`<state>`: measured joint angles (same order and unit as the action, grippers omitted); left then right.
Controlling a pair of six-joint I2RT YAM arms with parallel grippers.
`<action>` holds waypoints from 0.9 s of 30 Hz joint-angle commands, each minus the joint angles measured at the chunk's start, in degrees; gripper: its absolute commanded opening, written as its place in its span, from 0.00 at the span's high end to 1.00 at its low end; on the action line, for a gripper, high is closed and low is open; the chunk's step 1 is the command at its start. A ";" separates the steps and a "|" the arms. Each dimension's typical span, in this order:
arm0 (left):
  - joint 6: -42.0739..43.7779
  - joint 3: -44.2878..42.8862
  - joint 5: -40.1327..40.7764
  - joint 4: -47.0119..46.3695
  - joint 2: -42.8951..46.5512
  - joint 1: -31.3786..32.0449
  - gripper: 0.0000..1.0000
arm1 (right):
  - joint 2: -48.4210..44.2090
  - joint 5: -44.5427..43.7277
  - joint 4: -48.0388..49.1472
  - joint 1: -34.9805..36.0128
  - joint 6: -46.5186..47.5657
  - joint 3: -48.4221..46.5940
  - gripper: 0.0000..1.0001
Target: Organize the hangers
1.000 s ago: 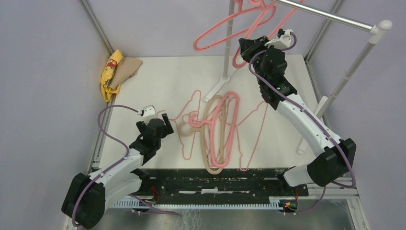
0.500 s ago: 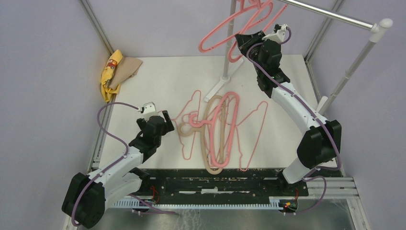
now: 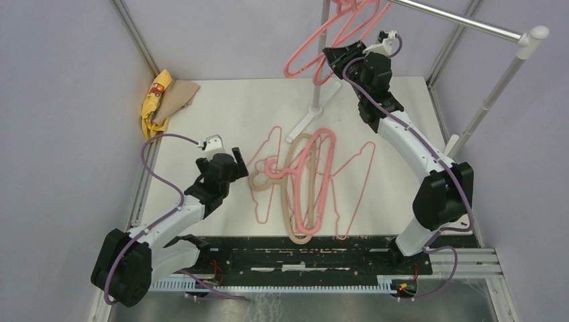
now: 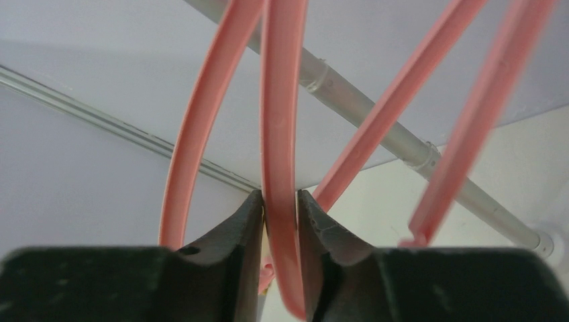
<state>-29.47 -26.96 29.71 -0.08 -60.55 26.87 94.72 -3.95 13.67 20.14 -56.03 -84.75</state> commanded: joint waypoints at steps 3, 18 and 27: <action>2.36 -2.83 -1.30 -1.52 0.06 0.30 0.01 | -7.35 0.21 -2.96 -0.39 2.15 5.57 0.31; 3.96 -3.30 -1.78 -0.92 -0.96 0.72 0.01 | -32.86 -3.23 -20.24 3.98 14.47 24.50 0.07; 3.57 -2.72 -2.73 -0.67 -0.59 0.75 0.01 | -27.18 -8.62 -27.79 23.81 17.64 35.77 0.16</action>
<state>-29.39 -27.83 27.68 0.40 -61.63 27.40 61.63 -10.28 -10.24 36.45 -40.82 -51.72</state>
